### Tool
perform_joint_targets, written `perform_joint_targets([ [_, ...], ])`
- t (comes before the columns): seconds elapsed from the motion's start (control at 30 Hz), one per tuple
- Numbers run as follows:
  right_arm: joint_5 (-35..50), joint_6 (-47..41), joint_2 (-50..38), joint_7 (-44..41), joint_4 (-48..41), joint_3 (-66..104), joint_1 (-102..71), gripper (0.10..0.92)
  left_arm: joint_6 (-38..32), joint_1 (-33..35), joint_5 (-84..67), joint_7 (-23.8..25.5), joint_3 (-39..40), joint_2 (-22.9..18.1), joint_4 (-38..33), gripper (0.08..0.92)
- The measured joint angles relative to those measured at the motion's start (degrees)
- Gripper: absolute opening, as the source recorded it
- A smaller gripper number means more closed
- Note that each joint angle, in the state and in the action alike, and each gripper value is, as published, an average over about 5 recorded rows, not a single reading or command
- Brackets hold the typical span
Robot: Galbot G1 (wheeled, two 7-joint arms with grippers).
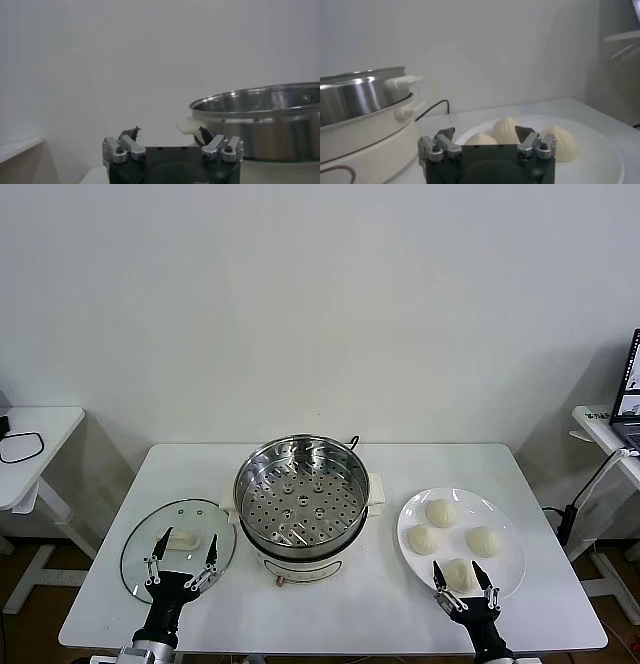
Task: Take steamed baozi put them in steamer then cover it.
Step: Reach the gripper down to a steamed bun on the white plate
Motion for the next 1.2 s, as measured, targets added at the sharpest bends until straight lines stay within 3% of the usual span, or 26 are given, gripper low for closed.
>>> perform_joint_targets([
  [0.4,4.53,-8.85,-6.66,5.09,-4.45,-2.09,15.26,0.823,-0.51,0.49,-0.02,0.00,1.09,-0.59,-2.17,0.823],
  [0.63,8.75,-12.84,-14.25,1.03,-11.54,-7.88,28.05,0.823,-0.43,0.15,-0.01,-0.08,1.27,-0.52,-2.99,0.823],
  [0.9,8.83,-13.52,-24.01,-18.30,-22.45,-21.99,45.23,0.823,-0.15,-0.08,-0.14,-0.22,1.41,-0.54,-3.81,0.823],
  [1.2,0.32,-13.06,-28.25,-47.07,-34.37,-43.78,69.14,0.823,0.60,-0.29,-0.28,-0.37,1.62,-1.28,-4.54,0.823],
])
